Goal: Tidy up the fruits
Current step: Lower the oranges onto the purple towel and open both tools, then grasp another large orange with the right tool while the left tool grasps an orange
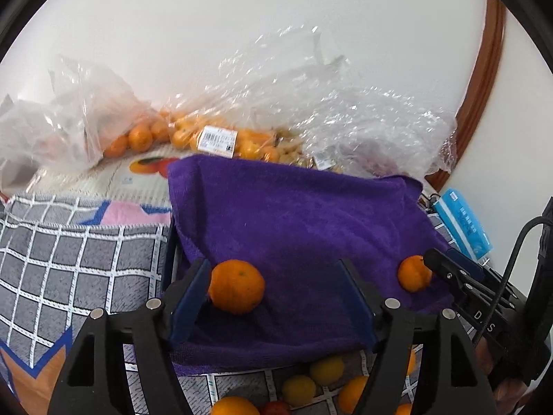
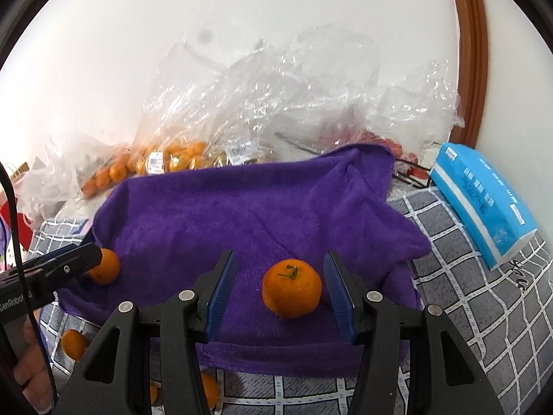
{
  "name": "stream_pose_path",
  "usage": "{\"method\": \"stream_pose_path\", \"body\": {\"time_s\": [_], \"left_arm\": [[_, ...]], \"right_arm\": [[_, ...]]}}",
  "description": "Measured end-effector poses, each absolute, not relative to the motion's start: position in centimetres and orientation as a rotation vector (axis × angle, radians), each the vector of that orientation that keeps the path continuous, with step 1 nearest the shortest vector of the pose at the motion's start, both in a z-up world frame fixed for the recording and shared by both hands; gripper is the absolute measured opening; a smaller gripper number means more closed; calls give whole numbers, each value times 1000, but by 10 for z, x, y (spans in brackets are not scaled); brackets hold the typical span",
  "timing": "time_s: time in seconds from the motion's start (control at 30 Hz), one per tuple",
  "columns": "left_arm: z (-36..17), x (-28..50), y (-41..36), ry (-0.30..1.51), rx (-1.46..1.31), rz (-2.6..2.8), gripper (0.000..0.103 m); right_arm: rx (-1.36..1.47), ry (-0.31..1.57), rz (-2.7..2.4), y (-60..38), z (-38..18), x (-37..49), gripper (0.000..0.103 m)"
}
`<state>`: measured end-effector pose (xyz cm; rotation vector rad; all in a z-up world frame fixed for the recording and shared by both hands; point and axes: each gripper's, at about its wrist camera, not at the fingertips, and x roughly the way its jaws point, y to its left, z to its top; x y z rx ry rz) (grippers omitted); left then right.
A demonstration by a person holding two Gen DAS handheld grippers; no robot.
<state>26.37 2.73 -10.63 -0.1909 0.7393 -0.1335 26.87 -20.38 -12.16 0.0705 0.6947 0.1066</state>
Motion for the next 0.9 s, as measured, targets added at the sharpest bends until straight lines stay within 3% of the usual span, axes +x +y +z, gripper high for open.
{"method": "stream_pose_path", "body": {"time_s": [0.57, 0.9], "left_arm": [[-64, 217, 26, 682, -257, -250, 73], [-72, 176, 61, 707, -228, -93, 71]], "right_arm": [[107, 701, 77, -214, -79, 204, 52], [154, 747, 126, -209, -80, 170, 52]]}}
